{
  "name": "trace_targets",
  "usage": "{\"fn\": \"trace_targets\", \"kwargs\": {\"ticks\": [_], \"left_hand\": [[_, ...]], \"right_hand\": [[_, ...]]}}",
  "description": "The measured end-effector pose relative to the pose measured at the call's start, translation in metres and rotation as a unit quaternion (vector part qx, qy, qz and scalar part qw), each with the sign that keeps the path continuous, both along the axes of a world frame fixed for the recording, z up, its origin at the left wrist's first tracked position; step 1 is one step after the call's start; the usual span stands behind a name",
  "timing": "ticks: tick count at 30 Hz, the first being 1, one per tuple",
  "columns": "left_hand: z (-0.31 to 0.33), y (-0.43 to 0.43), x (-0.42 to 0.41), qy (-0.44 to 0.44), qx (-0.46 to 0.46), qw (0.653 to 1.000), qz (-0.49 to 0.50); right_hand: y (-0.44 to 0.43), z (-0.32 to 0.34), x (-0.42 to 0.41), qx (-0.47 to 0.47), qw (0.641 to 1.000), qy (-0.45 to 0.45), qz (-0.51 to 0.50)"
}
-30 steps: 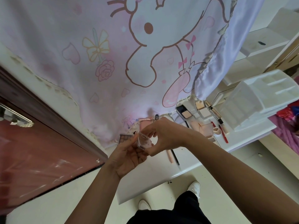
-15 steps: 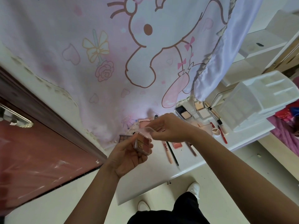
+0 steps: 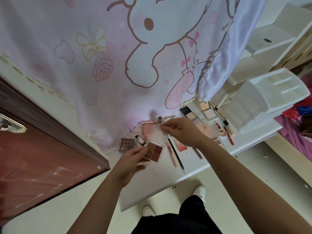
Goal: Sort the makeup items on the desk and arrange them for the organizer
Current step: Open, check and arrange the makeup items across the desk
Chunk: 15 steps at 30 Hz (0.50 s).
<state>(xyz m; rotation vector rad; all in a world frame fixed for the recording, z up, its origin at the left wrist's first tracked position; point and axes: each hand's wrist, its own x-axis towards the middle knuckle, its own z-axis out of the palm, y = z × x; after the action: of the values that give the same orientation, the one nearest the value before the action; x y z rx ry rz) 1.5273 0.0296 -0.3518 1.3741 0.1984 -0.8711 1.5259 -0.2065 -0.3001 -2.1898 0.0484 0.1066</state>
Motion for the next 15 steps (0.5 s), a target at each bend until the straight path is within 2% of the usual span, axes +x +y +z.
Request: {"fn": "trace_targets", "kwargs": {"ticks": [3, 5, 7, 11, 15], "left_hand": [[-0.015, -0.008, -0.006, -0.017, 0.028, 0.999, 0.001], [-0.026, -0.016, -0.011, 0.001, 0.024, 1.0, 0.015], [-0.037, -0.024, -0.015, 0.024, 0.03, 0.999, 0.031], [-0.064, -0.041, -0.026, 0.053, 0.066, 0.996, 0.038], [-0.092, -0.063, -0.036, 0.059, 0.112, 0.992, 0.009]], "right_hand": [[-0.004, -0.018, -0.006, 0.069, 0.994, 0.059, -0.068], [-0.005, -0.035, -0.017, 0.172, 0.968, 0.115, -0.139], [-0.006, -0.055, -0.029, 0.222, 0.942, 0.171, -0.186], [-0.01, -0.095, -0.056, 0.21, 0.927, 0.246, -0.19], [-0.021, -0.122, -0.074, 0.167, 0.931, 0.271, -0.179]]}}
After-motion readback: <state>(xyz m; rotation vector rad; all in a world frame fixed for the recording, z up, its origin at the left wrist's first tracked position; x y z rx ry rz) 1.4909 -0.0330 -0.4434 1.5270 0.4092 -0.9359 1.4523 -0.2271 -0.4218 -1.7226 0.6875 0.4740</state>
